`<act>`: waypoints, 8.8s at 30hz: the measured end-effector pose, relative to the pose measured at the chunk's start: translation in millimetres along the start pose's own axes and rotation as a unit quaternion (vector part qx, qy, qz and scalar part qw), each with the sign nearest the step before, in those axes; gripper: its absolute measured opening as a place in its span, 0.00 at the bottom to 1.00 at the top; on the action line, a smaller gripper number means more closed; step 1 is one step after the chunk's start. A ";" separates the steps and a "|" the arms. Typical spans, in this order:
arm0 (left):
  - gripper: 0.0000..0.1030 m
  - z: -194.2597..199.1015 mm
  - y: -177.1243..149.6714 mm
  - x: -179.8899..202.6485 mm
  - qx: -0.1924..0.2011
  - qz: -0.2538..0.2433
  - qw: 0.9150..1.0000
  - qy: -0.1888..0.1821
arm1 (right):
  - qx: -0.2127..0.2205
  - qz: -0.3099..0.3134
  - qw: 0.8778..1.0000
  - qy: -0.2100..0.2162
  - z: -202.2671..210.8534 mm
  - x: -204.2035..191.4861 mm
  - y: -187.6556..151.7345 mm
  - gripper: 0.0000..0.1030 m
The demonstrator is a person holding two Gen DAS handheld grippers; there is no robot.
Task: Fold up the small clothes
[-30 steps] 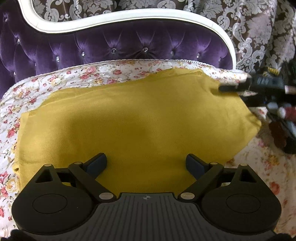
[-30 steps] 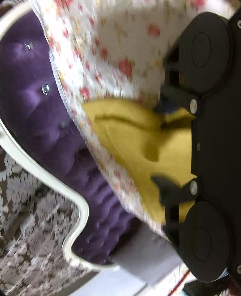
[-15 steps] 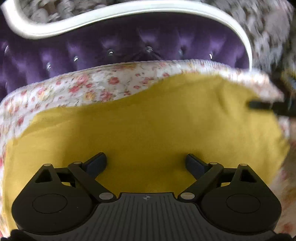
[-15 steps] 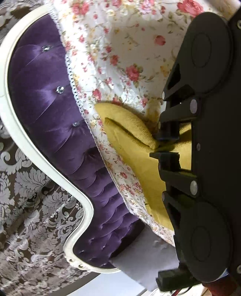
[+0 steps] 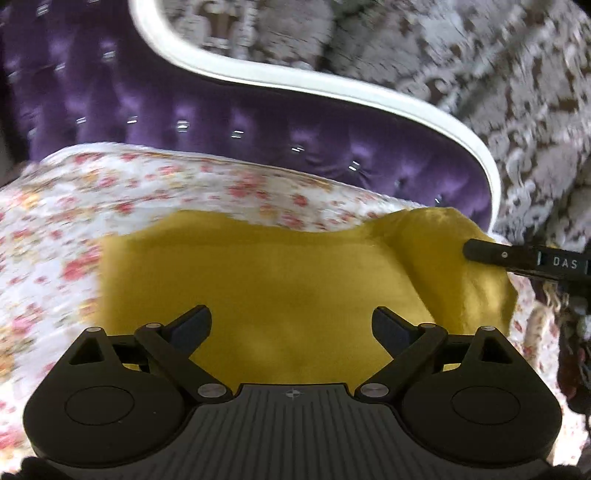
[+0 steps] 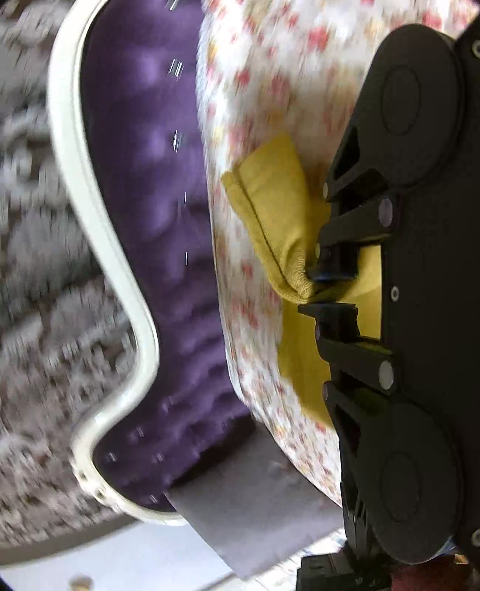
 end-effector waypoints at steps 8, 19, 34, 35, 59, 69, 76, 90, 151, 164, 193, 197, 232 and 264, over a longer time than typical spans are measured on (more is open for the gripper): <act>0.92 27.0 -11.3 -56.9 0.005 0.057 0.998 0.014 | -0.054 0.117 0.992 -0.003 -70.8 -105.4 -45.4 0.19; 0.92 41.4 -8.6 -77.5 0.019 0.089 0.996 -0.015 | -0.008 0.114 0.992 0.058 -33.6 -114.8 -58.8 0.26; 0.92 -15.7 15.7 -36.6 -0.043 0.085 0.992 -0.079 | 0.000 0.232 0.972 -0.037 -20.2 -93.1 -94.4 0.72; 0.92 -21.9 16.1 -36.5 -0.051 0.087 0.992 -0.078 | -0.006 0.234 0.972 -0.032 -24.2 -91.6 -93.7 0.72; 0.11 -85.3 54.5 -5.9 -0.078 0.058 0.988 -0.116 | -0.004 0.251 0.968 -0.013 -12.2 -104.7 -117.8 0.13; 0.12 -35.9 88.0 -35.9 -0.060 -0.047 0.995 -0.070 | 0.022 0.292 0.956 0.019 -26.9 -171.5 -117.3 0.13; 0.20 -77.2 45.7 -89.6 -0.102 0.017 0.993 -0.056 | -0.038 0.362 0.931 0.011 -71.0 -193.3 -161.4 0.25; 0.65 -36.3 54.1 -110.9 -0.063 0.018 0.998 0.000 | 0.003 0.346 0.937 0.052 -22.1 -189.8 -151.9 0.48; 0.84 17.0 23.8 -97.0 -0.034 0.016 0.998 0.045 | 0.017 0.173 0.983 0.065 -28.1 -122.9 -93.1 0.94; 0.96 30.9 -42.2 -65.0 -0.086 0.064 0.994 -0.015 | -0.029 -0.007 0.997 0.066 -85.4 -22.6 -47.6 0.99; 0.18 43.9 -59.6 -10.7 -0.114 0.096 0.983 -0.105 | -0.110 -0.048 0.991 0.053 -58.9 -41.2 -76.5 0.40; 0.18 75.8 -95.7 15.6 -0.136 0.104 0.976 -0.132 | -0.130 -0.049 0.989 0.043 -15.0 -43.1 -106.5 0.41; 0.37 73.3 -115.6 50.4 -0.025 -0.172 0.976 0.134 | -0.018 0.190 0.973 -0.132 7.3 -69.2 -133.9 0.36; 0.47 48.7 -96.3 62.9 0.015 -0.167 0.980 0.105 | -0.121 0.147 0.981 0.047 -46.0 -73.3 -82.6 0.44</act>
Point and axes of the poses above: each gripper's, at about its wrist camera, not at the fingertips, and z roughly against the way its jaws point, x to its right, y to its top, the point moved 3 cm from there along -z, roughly the way its jaws point, and after that the axes turned 4 degrees about -z, right-handed, at the moved point
